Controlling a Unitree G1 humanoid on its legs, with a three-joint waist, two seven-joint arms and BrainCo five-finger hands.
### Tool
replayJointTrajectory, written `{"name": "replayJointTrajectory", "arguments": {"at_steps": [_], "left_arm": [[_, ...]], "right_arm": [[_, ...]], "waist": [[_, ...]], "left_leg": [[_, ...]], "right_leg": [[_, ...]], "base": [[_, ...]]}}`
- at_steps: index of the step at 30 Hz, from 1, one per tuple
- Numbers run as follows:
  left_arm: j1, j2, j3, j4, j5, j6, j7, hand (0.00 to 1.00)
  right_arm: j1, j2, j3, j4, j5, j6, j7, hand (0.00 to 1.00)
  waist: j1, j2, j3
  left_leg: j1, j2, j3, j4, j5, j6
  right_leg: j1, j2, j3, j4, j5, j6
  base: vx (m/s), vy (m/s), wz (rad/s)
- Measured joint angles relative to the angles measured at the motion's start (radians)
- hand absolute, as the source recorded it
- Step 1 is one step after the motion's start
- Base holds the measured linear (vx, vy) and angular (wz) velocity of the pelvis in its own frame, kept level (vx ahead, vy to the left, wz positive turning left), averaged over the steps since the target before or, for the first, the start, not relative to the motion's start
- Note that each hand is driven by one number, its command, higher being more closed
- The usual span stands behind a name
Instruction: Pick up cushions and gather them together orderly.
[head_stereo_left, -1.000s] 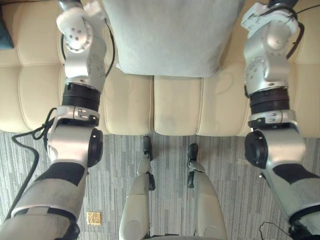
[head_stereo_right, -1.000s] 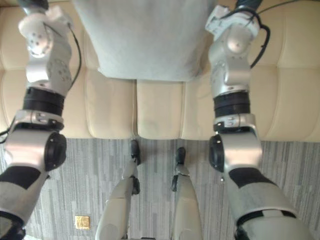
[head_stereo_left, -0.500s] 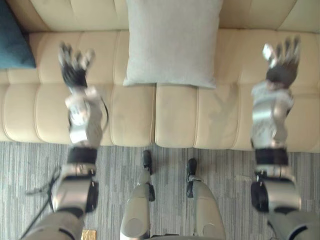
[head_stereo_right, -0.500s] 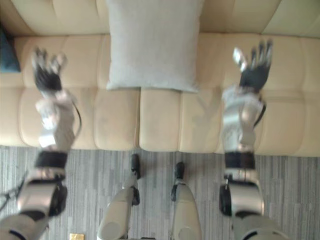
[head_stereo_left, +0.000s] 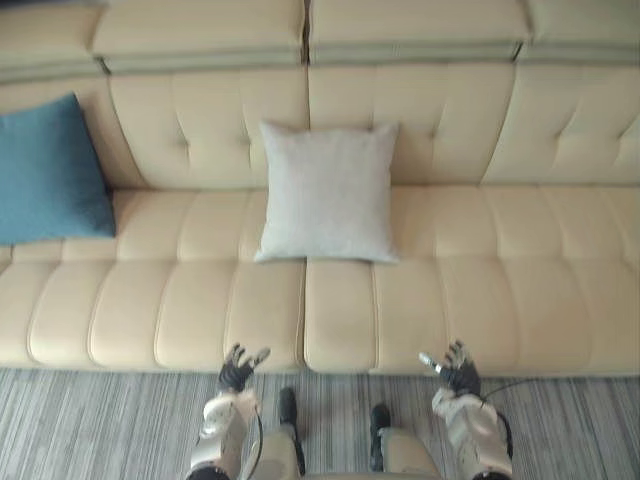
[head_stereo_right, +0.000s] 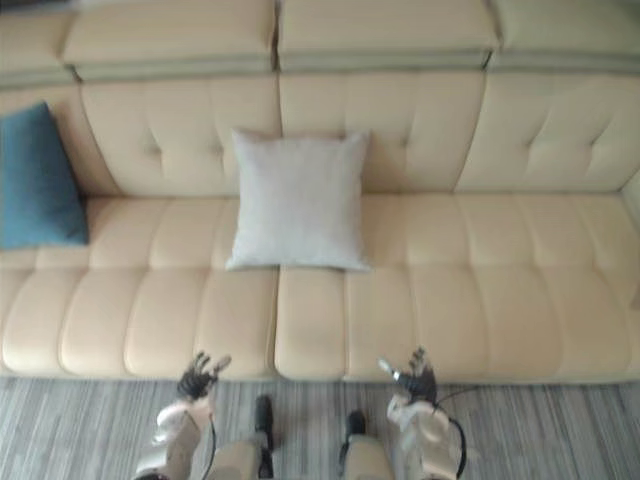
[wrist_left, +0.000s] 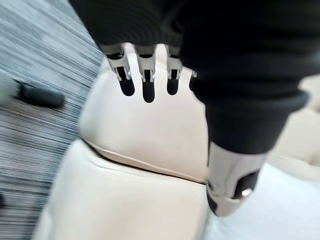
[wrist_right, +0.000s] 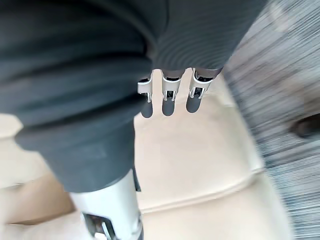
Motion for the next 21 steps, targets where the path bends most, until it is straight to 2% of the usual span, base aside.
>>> {"name": "replayJointTrajectory", "arguments": {"at_steps": [5,9,11,12,13,14,15,17,18,19,20,21], "left_arm": [[0.016,-0.019,0.033,0.069,0.094,0.018,0.002,0.0],[0.017,-0.019,0.037,0.091,0.115,0.018,0.01,0.0],[0.01,-0.022,0.066,0.089,0.113,0.019,0.01,0.0],[0.005,-0.026,0.081,0.087,0.115,0.018,0.011,0.0],[0.009,-0.034,0.102,0.088,0.115,0.017,0.01,0.0],[0.008,-0.034,0.132,0.087,0.115,0.017,0.012,0.0],[0.015,-0.032,0.148,0.086,0.115,0.017,0.016,0.0],[0.028,-0.027,0.149,0.082,0.114,0.017,0.016,0.0],[0.031,-0.027,0.159,0.083,0.113,0.018,0.017,0.0],[0.026,-0.058,0.184,0.077,0.111,0.021,0.021,0.0],[0.033,-0.079,0.184,0.073,0.11,0.02,0.029,0.0],[0.036,-0.084,0.18,0.072,0.109,0.019,0.032,0.0]], "right_arm": [[0.001,0.012,-0.021,0.069,-0.036,0.012,0.0,0.0],[-0.016,0.027,-0.019,0.073,-0.041,0.016,0.0,0.0],[-0.03,0.029,-0.01,0.089,-0.041,0.017,-0.004,0.0],[-0.031,0.029,-0.011,0.09,-0.041,0.017,-0.004,0.0],[-0.037,0.031,-0.01,0.092,-0.041,0.017,-0.004,0.0],[-0.042,0.037,-0.006,0.106,-0.041,0.017,-0.004,0.0],[-0.039,0.038,0.0,0.124,-0.043,0.018,-0.003,0.0],[-0.044,0.038,0.003,0.143,-0.056,0.017,-0.003,0.0],[-0.052,0.036,0.003,0.154,-0.069,0.018,-0.004,0.0],[-0.062,0.03,0.001,0.151,-0.069,0.018,-0.009,0.0],[-0.063,0.014,0.0,0.148,-0.069,0.018,-0.019,0.0],[-0.064,0.011,0.0,0.147,-0.068,0.018,-0.021,0.0]], "waist": [[0.001,-0.008,-0.027],[0.004,-0.014,-0.025],[-0.001,-0.025,-0.015],[0.003,-0.02,-0.014],[0.007,-0.014,-0.013],[0.001,-0.014,-0.011],[0.004,-0.029,-0.017],[0.009,-0.044,-0.027],[0.011,-0.058,-0.029],[0.021,-0.032,-0.027],[0.044,0.007,-0.033],[0.048,0.013,-0.034]], "left_leg": [[0.066,-0.003,0.038,-0.025,-0.003,0.002],[0.078,-0.003,0.083,-0.016,-0.008,0.007],[0.039,0.002,0.099,0.096,-0.066,0.021],[0.019,0.023,0.099,0.117,-0.078,0.027],[0.011,0.034,0.106,0.128,-0.084,0.035],[-0.006,0.036,0.103,0.15,-0.084,0.036],[-0.007,0.035,0.092,0.168,-0.084,0.035],[-0.027,0.034,0.086,0.198,-0.076,0.022],[-0.052,0.037,0.078,0.226,-0.07,0.016],[-0.076,0.061,0.071,0.231,-0.06,0.021],[-0.101,0.094,0.074,0.232,-0.03,0.02],[-0.111,0.102,0.075,0.234,-0.024,0.012]], "right_leg": [[0.057,0.003,0.033,-0.048,0.027,0.006],[0.054,0.011,0.08,-0.049,0.053,0.012],[0.035,0.005,0.083,-0.005,0.056,0.016],[0.033,0.012,0.083,-0.005,0.059,0.022],[0.013,0.006,0.075,0.062,0.025,0.012],[-0.035,-0.015,0.031,0.282,-0.056,0.013],[-0.027,-0.05,0.002,0.43,-0.115,0.031],[-0.004,-0.077,-0.001,0.465,-0.148,0.041],[-0.005,-0.069,-0.01,0.443,-0.166,0.054],[-0.007,-0.035,-0.024,0.394,-0.165,0.051],[0.029,0.001,-0.03,0.294,-0.175,0.032],[0.032,0.01,-0.037,0.271,-0.183,0.017]], "base": [[0.02,0.034,-0.19],[0.01,0.027,-0.36],[-0.04,-0.002,-0.26],[-0.07,-0.016,-0.21],[-0.07,-0.03,-0.05],[-0.08,-0.091,0.11],[-0.06,-0.119,0.18],[-0.05,-0.174,0.12],[-0.12,-0.207,0.05],[-0.16,-0.223,-0.09],[-0.18,-0.15,-0.18],[-0.22,-0.183,-0.09]]}}
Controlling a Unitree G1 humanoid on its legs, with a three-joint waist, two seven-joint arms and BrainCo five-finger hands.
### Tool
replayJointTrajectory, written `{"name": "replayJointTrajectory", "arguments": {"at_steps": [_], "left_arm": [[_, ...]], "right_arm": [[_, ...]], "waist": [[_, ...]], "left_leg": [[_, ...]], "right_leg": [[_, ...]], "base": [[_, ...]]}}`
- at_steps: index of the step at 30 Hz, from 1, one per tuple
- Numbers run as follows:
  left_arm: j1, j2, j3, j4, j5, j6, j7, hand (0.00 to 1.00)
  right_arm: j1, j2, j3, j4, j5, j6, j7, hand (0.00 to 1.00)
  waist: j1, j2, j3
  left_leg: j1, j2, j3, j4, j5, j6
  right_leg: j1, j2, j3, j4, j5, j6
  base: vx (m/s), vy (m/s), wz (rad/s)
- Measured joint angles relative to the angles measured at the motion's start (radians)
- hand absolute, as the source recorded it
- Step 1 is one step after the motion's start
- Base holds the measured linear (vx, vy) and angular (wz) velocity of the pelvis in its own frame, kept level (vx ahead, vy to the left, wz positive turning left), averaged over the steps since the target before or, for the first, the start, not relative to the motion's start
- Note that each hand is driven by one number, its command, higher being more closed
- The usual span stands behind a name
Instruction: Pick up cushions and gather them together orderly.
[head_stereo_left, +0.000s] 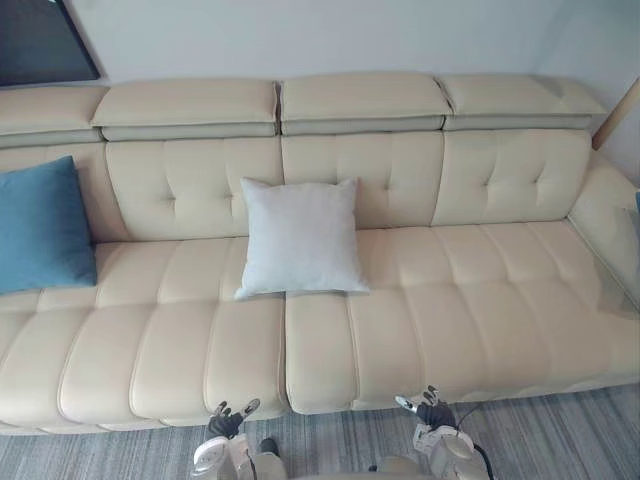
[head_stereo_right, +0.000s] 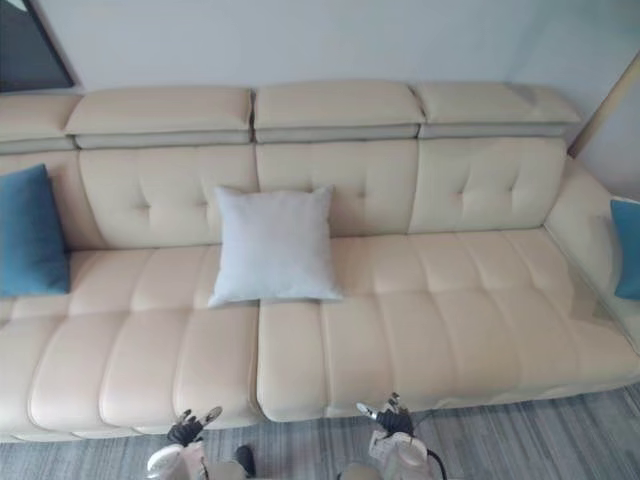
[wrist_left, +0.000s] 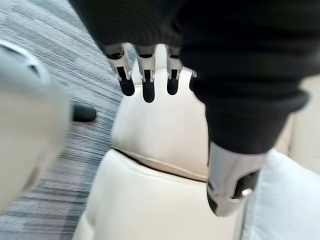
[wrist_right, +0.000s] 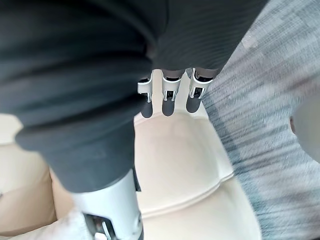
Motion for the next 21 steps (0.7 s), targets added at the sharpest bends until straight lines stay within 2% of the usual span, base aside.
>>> {"name": "replayJointTrajectory", "arguments": {"at_steps": [1,3,5,6,7,9,10,11,12,13,15,17,21], "left_arm": [[-0.008,-0.014,-0.014,0.003,-0.017,-0.002,0.007,0.0],[-0.013,-0.02,-0.023,0.011,-0.029,-0.003,0.02,0.0],[-0.014,-0.018,-0.028,0.009,-0.025,-0.005,0.024,0.0],[-0.014,-0.013,-0.029,0.008,-0.024,-0.006,0.023,0.0],[-0.016,-0.013,-0.029,0.008,-0.021,-0.006,0.023,0.0],[-0.019,-0.012,-0.02,0.002,-0.016,-0.007,0.024,0.0],[-0.02,-0.012,-0.013,0.002,-0.016,-0.007,0.024,0.0],[-0.019,-0.013,0.0,0.003,-0.016,-0.005,0.025,0.0],[-0.014,-0.02,0.006,0.004,-0.016,-0.002,0.024,0.0],[-0.018,-0.012,0.009,0.002,-0.017,-0.001,0.024,0.0],[-0.01,0.008,0.009,0.004,-0.017,0.001,0.025,0.0],[-0.011,0.013,0.008,0.013,-0.016,0.009,0.025,0.0],[-0.011,0.014,-0.001,0.041,-0.013,0.015,0.023,0.0]], "right_arm": [[-0.007,-0.006,0.0,0.0,0.002,-0.001,-0.009,0.0],[0.007,-0.003,0.0,0.007,0.003,0.0,-0.025,0.0],[0.017,0.0,0.0,0.019,0.002,0.002,-0.029,0.0],[0.011,-0.001,0.0,0.032,0.002,0.002,-0.029,0.0],[0.01,-0.001,-0.001,0.035,0.002,0.002,-0.029,0.0],[0.012,0.002,-0.001,0.04,0.001,0.003,-0.029,0.0],[0.013,0.004,-0.002,0.04,0.001,0.005,-0.029,0.0],[0.017,0.008,-0.003,0.041,0.0,0.011,-0.029,0.0],[0.015,0.013,-0.009,0.042,-0.001,0.013,-0.028,0.0],[0.009,0.02,-0.017,0.047,0.0,0.016,-0.029,0.0],[0.025,0.061,-0.022,0.05,-0.001,0.025,-0.026,0.0],[0.031,0.063,-0.026,0.054,-0.001,0.028,-0.026,0.0],[0.04,0.054,-0.086,0.084,0.0,0.029,-0.025,0.0]], "waist": [[0.0,0.025,0.012],[-0.01,0.042,0.024],[-0.015,0.032,0.027],[-0.018,0.018,0.034],[-0.022,0.01,0.037],[-0.024,-0.006,0.043],[-0.024,-0.008,0.045],[-0.026,-0.01,0.046],[-0.025,-0.003,0.044],[-0.025,-0.009,0.045],[-0.028,-0.033,0.024],[-0.034,-0.041,0.021],[-0.049,-0.031,0.001]], "left_leg": [[-0.021,0.014,-0.017,-0.011,0.028,-0.027],[-0.014,0.013,-0.055,-0.077,0.089,-0.034],[-0.001,0.003,-0.053,-0.069,0.081,-0.032],[0.009,-0.023,-0.053,-0.019,0.041,-0.02],[0.009,-0.035,-0.054,0.017,0.013,-0.011],[0.016,-0.058,-0.08,0.15,-0.109,0.002],[0.027,-0.063,-0.09,0.172,-0.138,0.002],[0.056,-0.071,-0.115,0.193,-0.193,0.0],[0.096,-0.075,-0.132,0.135,-0.244,-0.017],[0.101,-0.086,-0.119,0.125,-0.243,-0.011],[0.121,-0.102,-0.077,0.07,-0.236,0.004],[0.137,-0.112,-0.064,0.058,-0.233,0.009],[0.184,-0.139,-0.039,0.005,-0.22,0.028]], "right_leg": [[-0.003,0.017,-0.035,-0.032,-0.006,-0.048],[-0.014,0.02,-0.082,-0.025,-0.004,-0.069],[-0.015,-0.004,-0.107,-0.024,0.001,-0.101],[-0.017,-0.025,-0.106,-0.035,0.01,-0.111],[-0.019,-0.036,-0.105,-0.045,0.021,-0.108],[-0.031,-0.057,-0.085,-0.084,0.064,-0.09],[-0.032,-0.061,-0.077,-0.089,0.072,-0.083],[-0.035,-0.063,-0.061,-0.099,0.086,-0.067],[-0.043,-0.049,-0.035,-0.101,0.094,-0.041],[-0.045,-0.052,-0.018,-0.105,0.102,-0.03],[-0.006,-0.053,-0.001,-0.224,0.185,-0.013],[0.026,-0.056,0.015,-0.282,0.225,-0.005],[0.079,-0.066,0.037,-0.382,0.278,0.017]], "base": [[-0.22,-0.15,0.15],[-0.33,-0.125,0.46],[-0.26,-0.019,0.34],[-0.18,0.028,0.18],[-0.17,0.056,0.12],[-0.16,0.116,-0.06],[-0.13,0.187,-0.24],[-0.09,0.217,-0.39],[-0.08,0.228,-0.44],[-0.07,0.221,-0.48],[-0.01,0.211,-0.43],[0.03,0.176,-0.25],[0.06,0.108,-0.16]]}}
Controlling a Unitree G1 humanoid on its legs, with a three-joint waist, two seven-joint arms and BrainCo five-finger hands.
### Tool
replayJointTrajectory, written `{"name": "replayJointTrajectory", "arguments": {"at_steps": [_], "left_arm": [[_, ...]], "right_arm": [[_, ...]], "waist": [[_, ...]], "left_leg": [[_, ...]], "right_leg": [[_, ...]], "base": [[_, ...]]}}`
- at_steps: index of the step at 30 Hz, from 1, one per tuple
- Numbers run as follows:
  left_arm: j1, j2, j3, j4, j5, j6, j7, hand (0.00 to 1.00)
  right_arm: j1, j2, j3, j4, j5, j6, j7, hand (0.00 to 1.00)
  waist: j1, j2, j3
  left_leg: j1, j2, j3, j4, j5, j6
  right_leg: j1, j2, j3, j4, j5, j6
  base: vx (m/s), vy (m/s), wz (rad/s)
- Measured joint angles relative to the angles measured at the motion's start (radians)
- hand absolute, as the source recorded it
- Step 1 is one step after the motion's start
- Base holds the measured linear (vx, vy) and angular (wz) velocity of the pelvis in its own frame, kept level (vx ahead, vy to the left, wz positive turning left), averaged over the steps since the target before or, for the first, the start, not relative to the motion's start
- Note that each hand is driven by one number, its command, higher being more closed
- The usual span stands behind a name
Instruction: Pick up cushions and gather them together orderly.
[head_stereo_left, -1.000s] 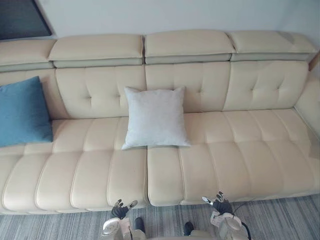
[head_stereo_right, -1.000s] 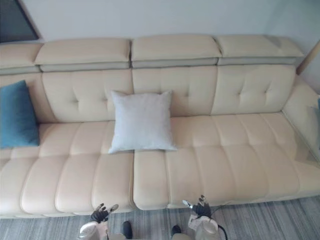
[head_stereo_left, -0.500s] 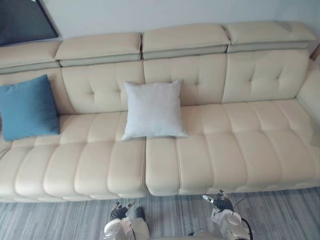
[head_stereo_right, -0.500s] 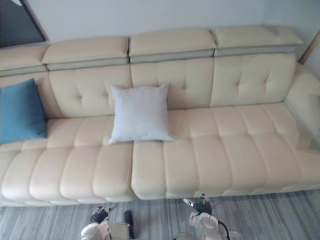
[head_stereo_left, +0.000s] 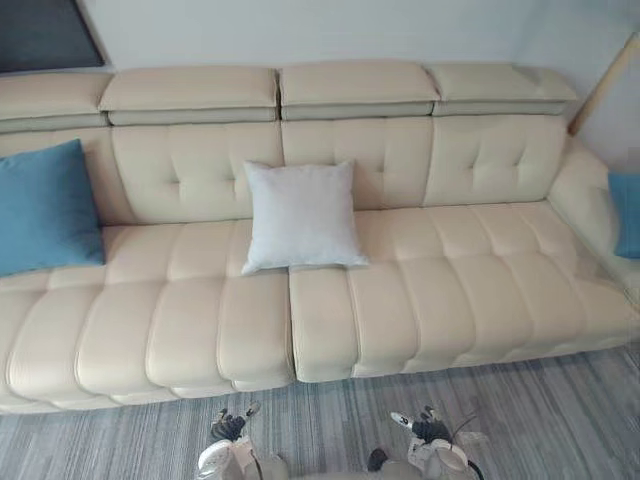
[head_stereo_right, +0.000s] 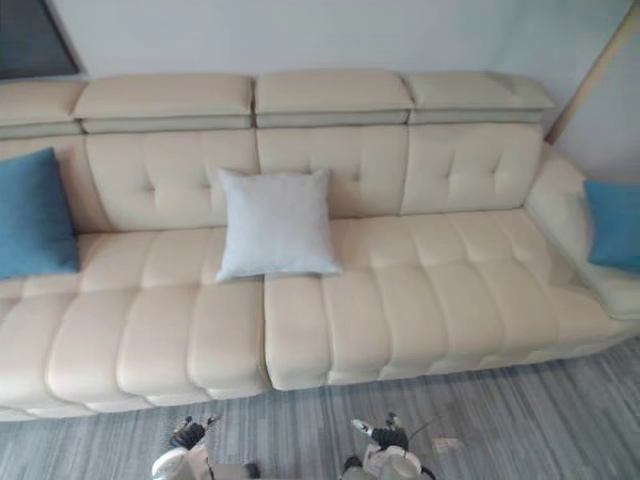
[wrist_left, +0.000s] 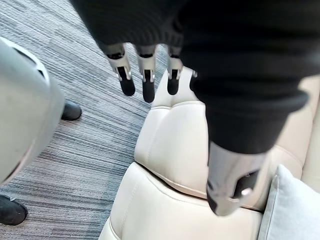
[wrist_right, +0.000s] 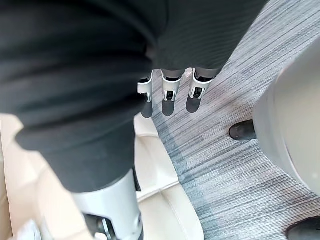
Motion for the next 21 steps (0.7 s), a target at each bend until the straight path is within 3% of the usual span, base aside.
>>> {"name": "replayJointTrajectory", "arguments": {"at_steps": [3,8,10,11,12,13,14,15,16,17,18,19,20,21], "left_arm": [[-0.001,0.0,-0.003,0.023,0.021,0.007,-0.002,0.0],[-0.006,0.006,-0.004,0.029,0.029,0.016,-0.002,0.0],[-0.01,0.008,-0.004,0.029,0.029,0.017,-0.002,0.0],[-0.012,0.01,-0.022,0.035,0.029,0.02,-0.003,0.0],[-0.016,0.009,-0.038,0.035,0.031,0.02,-0.003,0.0],[-0.02,0.015,-0.073,0.034,0.041,0.019,-0.006,0.0],[-0.011,0.023,-0.079,0.035,0.051,0.02,-0.007,0.0],[0.003,0.042,-0.081,0.048,0.065,0.021,-0.007,0.0],[0.005,0.046,-0.086,0.048,0.067,0.021,-0.008,0.0],[0.005,0.053,-0.097,0.047,0.067,0.021,-0.01,0.0],[-0.003,0.05,-0.1,0.043,0.07,0.021,-0.012,0.0],[-0.006,0.047,-0.098,0.042,0.071,0.021,-0.014,0.0],[-0.008,0.041,-0.08,0.027,0.072,0.017,-0.021,0.0],[-0.01,0.042,-0.085,0.02,0.076,0.017,-0.023,0.0]], "right_arm": [[0.001,-0.003,-0.031,0.007,0.002,0.0,0.002,0.0],[-0.022,-0.01,-0.038,0.021,0.003,-0.001,0.007,0.0],[-0.067,-0.015,-0.03,0.036,0.001,-0.003,0.008,0.0],[-0.089,-0.026,-0.035,0.044,-0.001,-0.005,0.007,0.0],[-0.096,-0.036,-0.037,0.049,-0.001,-0.004,0.007,0.0],[-0.101,-0.058,-0.041,0.066,-0.003,-0.005,0.005,0.0],[-0.099,-0.061,-0.042,0.081,-0.004,-0.003,0.005,0.0],[-0.09,-0.066,-0.039,0.083,-0.004,0.0,0.006,0.0],[-0.089,-0.066,-0.035,0.088,-0.004,0.0,0.006,0.0],[-0.08,-0.073,-0.034,0.092,-0.003,0.0,0.006,0.0],[-0.066,-0.083,-0.035,0.09,-0.002,0.0,0.005,0.0],[-0.063,-0.082,-0.036,0.09,-0.001,0.0,0.003,0.0],[-0.058,-0.082,-0.036,0.087,0.002,0.001,-0.005,0.0],[-0.061,-0.079,-0.035,0.076,0.009,0.002,-0.008,0.0]], "waist": [[-0.002,0.023,-0.012],[0.0,0.026,-0.01],[0.006,0.027,-0.001],[0.002,0.045,0.014],[-0.001,0.047,0.02],[0.003,0.061,0.038],[0.004,0.054,0.039],[0.003,0.046,0.046],[0.005,0.043,0.051],[-0.001,0.042,0.053],[-0.001,0.057,0.065],[0.001,0.064,0.07],[0.007,0.071,0.087],[0.014,0.074,0.095]], "left_leg": [[0.016,-0.001,0.044,-0.006,0.003,0.004],[0.015,0.024,0.082,-0.008,-0.003,-0.004],[0.013,0.062,0.15,-0.016,-0.008,-0.006],[0.022,0.087,0.22,-0.032,-0.009,-0.013],[0.031,0.095,0.238,-0.033,-0.008,-0.016],[0.072,0.11,0.307,-0.037,-0.014,-0.03],[0.096,0.106,0.342,-0.029,-0.025,-0.046],[0.126,0.122,0.374,0.016,-0.051,-0.081],[0.121,0.136,0.366,0.059,-0.051,-0.081],[0.075,0.181,0.309,0.201,-0.05,-0.082],[0.001,0.244,0.222,0.41,-0.03,-0.048],[-0.028,0.262,0.187,0.486,-0.01,-0.01],[-0.109,0.286,0.073,0.667,0.072,0.094],[-0.162,0.251,-0.031,0.756,0.013,0.032]], "right_leg": [[-0.006,0.015,0.048,-0.037,0.025,0.0],[-0.066,0.056,0.117,-0.048,0.06,-0.024],[-0.12,0.095,-0.03,-0.075,0.135,-0.108],[-0.137,0.064,-0.254,-0.031,0.056,-0.19],[-0.151,0.038,-0.344,0.026,0.024,-0.204],[-0.158,-0.019,-0.513,0.145,-0.023,-0.207],[-0.151,-0.028,-0.523,0.163,-0.028,-0.205],[-0.142,-0.003,-0.476,0.16,-0.043,-0.138],[-0.144,0.008,-0.451,0.159,-0.05,-0.141],[-0.15,0.031,-0.421,0.16,-0.061,-0.151],[-0.141,0.069,-0.383,0.158,-0.07,-0.163],[-0.135,0.086,-0.372,0.157,-0.074,-0.17],[-0.111,0.121,-0.316,0.155,-0.089,-0.193],[-0.097,0.149,-0.257,0.155,-0.1,-0.209]], "base": [[0.09,0.048,-0.4],[0.04,-0.027,-0.69],[-0.01,-0.082,-1.6],[-0.02,-0.099,-1.29],[0.01,-0.084,-1.53],[0.05,-0.028,-1.35],[0.1,-0.106,-1.79],[0.08,-0.111,-1.27],[0.11,-0.19,-1.29],[0.14,-0.274,-1.18],[0.14,-0.274,-1.12],[0.16,-0.281,-1.2],[0.15,-0.146,-1.33],[0.2,-0.155,-1.38]]}}
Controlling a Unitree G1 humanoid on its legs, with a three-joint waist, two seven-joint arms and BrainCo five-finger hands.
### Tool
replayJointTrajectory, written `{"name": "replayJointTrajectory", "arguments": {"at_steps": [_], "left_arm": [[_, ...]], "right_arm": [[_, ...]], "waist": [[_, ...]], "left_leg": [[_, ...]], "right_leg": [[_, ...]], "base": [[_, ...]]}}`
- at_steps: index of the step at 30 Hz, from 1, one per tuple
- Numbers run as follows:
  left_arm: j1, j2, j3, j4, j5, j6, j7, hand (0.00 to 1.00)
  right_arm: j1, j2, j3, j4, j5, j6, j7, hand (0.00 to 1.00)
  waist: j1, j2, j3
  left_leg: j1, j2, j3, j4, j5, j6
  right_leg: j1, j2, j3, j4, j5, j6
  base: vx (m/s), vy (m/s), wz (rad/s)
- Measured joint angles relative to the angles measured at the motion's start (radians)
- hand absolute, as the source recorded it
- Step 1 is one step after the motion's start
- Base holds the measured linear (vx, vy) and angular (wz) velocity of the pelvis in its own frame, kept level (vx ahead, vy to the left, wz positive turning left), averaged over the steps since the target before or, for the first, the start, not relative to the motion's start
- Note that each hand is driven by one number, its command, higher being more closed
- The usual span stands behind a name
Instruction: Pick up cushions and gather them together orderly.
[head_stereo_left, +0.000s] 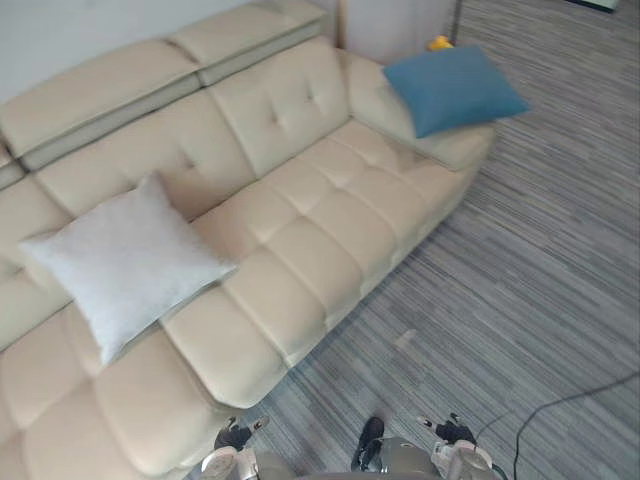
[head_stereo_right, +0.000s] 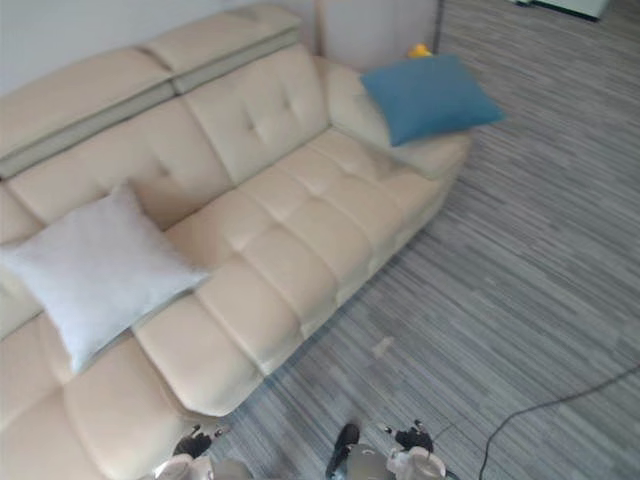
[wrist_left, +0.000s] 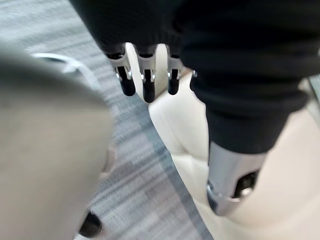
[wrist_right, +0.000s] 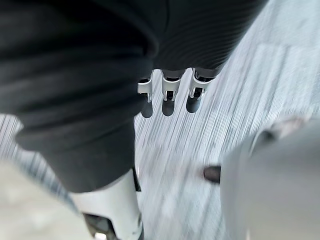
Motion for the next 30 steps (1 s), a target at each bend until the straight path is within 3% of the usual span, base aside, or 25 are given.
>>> {"name": "replayJointTrajectory", "arguments": {"at_steps": [1,2,3,5,6,8,9,10,11,12,13,15,17,18,21,23,24,26,27,28,29,30], "left_arm": [[-0.001,0.0,-0.003,-0.004,0.0,0.0,-0.001,0.0],[-0.002,0.0,-0.02,-0.016,0.0,0.0,-0.002,0.0],[-0.001,-0.002,-0.033,-0.03,0.0,0.001,-0.002,0.0],[0.006,-0.011,-0.05,-0.061,0.0,-0.002,-0.002,0.0],[0.012,-0.014,-0.057,-0.078,0.0,-0.003,-0.002,0.0],[0.019,-0.012,-0.068,-0.081,0.0,-0.003,-0.002,0.0],[0.022,-0.012,-0.075,-0.082,0.0,-0.004,-0.002,0.0],[0.028,-0.01,-0.076,-0.078,0.001,-0.003,-0.002,0.0],[0.034,0.003,-0.08,-0.076,0.003,0.001,-0.002,0.0],[0.032,0.01,-0.086,-0.072,0.005,0.001,-0.003,0.0],[0.027,0.014,-0.085,-0.07,0.006,0.001,-0.002,0.0],[0.026,0.026,-0.105,-0.067,0.009,0.007,-0.001,0.0],[0.013,0.017,-0.119,-0.069,0.008,0.007,0.0,0.0],[0.008,0.015,-0.118,-0.069,0.006,0.007,0.0,0.0],[-0.007,0.01,-0.115,-0.052,-0.009,0.006,0.0,0.0],[-0.009,0.014,-0.114,-0.029,-0.008,0.006,0.0,0.0],[-0.007,0.016,-0.111,0.001,-0.008,0.008,-0.001,0.0],[-0.006,0.003,-0.101,0.009,-0.008,0.008,0.001,0.0],[-0.006,-0.004,-0.099,0.007,-0.008,0.007,0.002,0.0],[-0.009,-0.017,-0.078,0.003,-0.008,0.008,0.002,0.0],[-0.013,-0.03,-0.061,-0.013,-0.009,0.007,0.003,0.0],[-0.013,-0.03,-0.063,-0.025,-0.009,0.006,0.004,0.0]], "right_arm": [[-0.003,0.003,0.0,-0.008,0.002,0.0,-0.001,0.0],[-0.012,0.002,0.0,-0.012,0.002,-0.002,-0.002,0.0],[-0.016,0.003,0.0,-0.012,0.002,-0.001,-0.002,0.0],[-0.017,0.003,-0.006,-0.01,0.003,0.0,-0.002,0.0],[-0.03,0.002,-0.01,-0.01,0.002,-0.001,-0.002,0.0],[-0.035,0.001,-0.019,-0.01,0.002,-0.002,-0.002,0.0],[-0.031,0.0,-0.026,-0.008,0.0,-0.001,-0.002,0.0],[-0.018,0.002,-0.027,-0.009,0.0,-0.001,-0.002,0.0],[0.011,0.012,-0.025,-0.016,-0.002,-0.001,0.0,0.0],[0.035,0.017,-0.023,-0.026,-0.005,-0.001,0.002,0.0],[0.049,0.026,-0.018,-0.04,-0.008,0.0,0.004,0.0],[0.064,0.046,-0.018,-0.05,-0.009,0.002,0.007,0.0],[0.065,0.04,-0.017,-0.059,-0.012,0.002,0.009,0.0],[0.061,0.039,-0.018,-0.06,-0.013,0.002,0.01,0.0],[0.03,0.04,-0.017,-0.047,-0.036,0.0,0.015,0.0],[0.014,0.041,-0.017,-0.035,-0.049,0.001,0.015,0.0],[0.011,0.034,-0.019,-0.013,-0.049,0.003,0.016,0.0],[-0.001,0.022,-0.028,-0.006,-0.05,0.006,0.014,0.0],[0.0,0.019,-0.035,-0.007,-0.05,0.006,0.014,0.0],[0.002,0.016,-0.036,-0.009,-0.05,0.006,0.014,0.0],[0.003,0.01,-0.022,-0.01,-0.048,0.007,0.01,0.0],[0.005,0.007,-0.009,-0.011,-0.047,0.009,0.007,0.0]], "waist": [[0.001,0.001,0.003],[0.0,-0.001,0.004],[0.001,-0.004,0.006],[0.033,-0.003,0.005],[0.044,-0.002,0.005],[0.047,-0.001,0.003],[0.047,0.002,-0.003],[0.048,0.008,-0.024],[0.045,-0.028,-0.045],[0.044,-0.046,-0.058],[0.045,-0.057,-0.059],[0.033,-0.068,-0.051],[0.03,-0.051,-0.051],[0.029,-0.05,-0.05],[0.009,-0.037,-0.043],[-0.006,-0.044,-0.043],[-0.011,-0.048,-0.042],[-0.01,-0.015,-0.037],[-0.013,-0.001,-0.034],[-0.016,0.011,-0.031],[-0.019,0.017,-0.017],[-0.012,0.014,-0.007]], "left_leg": [[-0.018,-0.019,-0.024,0.016,-0.023,-0.017],[-0.067,-0.078,-0.068,0.001,-0.078,-0.043],[-0.083,-0.111,-0.09,-0.037,-0.094,-0.043],[-0.106,-0.207,-0.175,-0.26,-0.117,-0.063],[-0.105,-0.27,-0.275,-0.441,-0.102,-0.076],[-0.105,-0.299,-0.348,-0.559,-0.058,-0.062],[-0.102,-0.304,-0.364,-0.585,-0.015,-0.028],[-0.088,-0.303,-0.353,-0.583,0.022,-0.026],[-0.052,-0.314,-0.293,-0.603,0.003,-0.017],[-0.032,-0.325,-0.273,-0.621,-0.013,-0.003],[-0.01,-0.327,-0.248,-0.627,-0.024,0.004],[0.067,-0.335,-0.212,-0.63,-0.058,0.027],[0.183,-0.335,-0.188,-0.675,-0.096,0.044],[0.199,-0.332,-0.188,-0.688,-0.1,0.045],[0.293,-0.28,-0.183,-0.779,-0.104,0.045],[0.317,-0.267,-0.184,-0.802,-0.117,0.021],[0.346,-0.256,-0.2,-0.792,-0.138,-0.01],[0.325,-0.227,-0.207,-0.696,-0.126,-0.026],[0.277,-0.216,-0.215,-0.563,-0.112,-0.044],[0.219,-0.209,-0.221,-0.416,-0.078,-0.066],[0.128,-0.187,-0.222,-0.203,0.028,-0.083],[0.082,-0.163,-0.202,-0.094,0.023,-0.08]], "right_leg": [[0.005,0.008,0.019,-0.001,-0.003,-0.004],[0.014,0.024,0.067,-0.008,-0.006,-0.008],[0.021,0.034,0.099,-0.016,-0.005,-0.007],[0.043,0.062,0.188,-0.037,-0.008,0.007],[0.058,0.086,0.26,-0.048,-0.01,0.008],[0.065,0.101,0.311,-0.046,-0.015,0.024],[0.073,0.111,0.345,-0.03,-0.04,0.038],[0.074,0.115,0.37,-0.004,-0.068,0.055],[0.066,0.086,0.398,0.062,-0.127,0.121],[0.055,0.067,0.401,0.116,-0.148,0.154],[0.017,0.054,0.393,0.211,-0.154,0.182],[-0.115,0.007,0.32,0.534,-0.115,0.281],[-0.193,-0.083,0.211,0.681,-0.148,0.202],[-0.199,-0.09,0.199,0.665,-0.153,0.194],[-0.219,-0.099,0.128,0.391,-0.138,0.175],[-0.215,-0.089,0.164,0.152,-0.023,0.167],[-0.2,-0.076,0.194,0.116,0.088,0.113],[-0.176,-0.059,0.175,0.138,0.041,0.095],[-0.154,-0.05,0.163,0.142,0.012,0.086],[-0.121,-0.041,0.149,0.137,-0.01,0.075],[-0.044,-0.033,0.134,0.097,-0.031,0.064],[0.011,-0.025,0.128,0.064,-0.038,0.054]], "base": [[0.2,-0.065,-1.35],[0.17,-0.053,-0.99],[0.21,-0.054,-1.31],[0.23,-0.003,-1.57],[0.26,0.036,-1.53],[0.31,0.081,-1.3],[0.31,0.121,-1.31],[0.44,0.186,-1.24],[0.41,0.165,-0.94],[0.42,0.154,-0.75],[0.31,0.113,-0.66],[0.41,0.135,-0.55],[0.42,0.076,-0.28],[0.38,0.01,-0.14],[0.38,-0.068,0.04],[0.5,-0.181,0.14],[0.51,-0.213,-0.03],[0.48,-0.208,-0.05],[0.47,-0.216,0.12],[0.51,-0.231,0.29],[0.6,-0.237,0.36],[0.5,-0.17,0.3]]}}
